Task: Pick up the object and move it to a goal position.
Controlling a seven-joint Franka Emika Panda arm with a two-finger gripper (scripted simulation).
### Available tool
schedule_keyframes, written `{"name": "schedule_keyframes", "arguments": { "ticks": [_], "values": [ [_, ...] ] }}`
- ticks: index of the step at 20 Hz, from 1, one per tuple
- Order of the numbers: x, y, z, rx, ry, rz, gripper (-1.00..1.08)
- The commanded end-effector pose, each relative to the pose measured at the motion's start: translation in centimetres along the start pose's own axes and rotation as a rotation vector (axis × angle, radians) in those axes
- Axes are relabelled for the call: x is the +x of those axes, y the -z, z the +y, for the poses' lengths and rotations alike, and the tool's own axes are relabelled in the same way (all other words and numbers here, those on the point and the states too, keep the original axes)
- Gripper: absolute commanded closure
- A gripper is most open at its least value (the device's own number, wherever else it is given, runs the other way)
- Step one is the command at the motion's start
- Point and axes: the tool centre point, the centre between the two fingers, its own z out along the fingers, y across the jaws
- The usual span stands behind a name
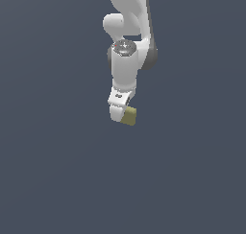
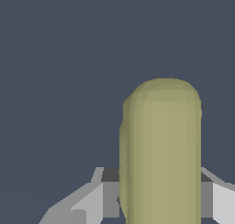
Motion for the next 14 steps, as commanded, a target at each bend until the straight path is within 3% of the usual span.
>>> {"name": "schedule_keyframes", "arguments": {
  "ticks": [1,14],
  "values": [
    [0.9,2.2,-0.4,-0.001,0.001,0.000,1.08],
    [6.0,15.9,-2.7,0.000,0.002,0.001,1.08]
  ]
}}
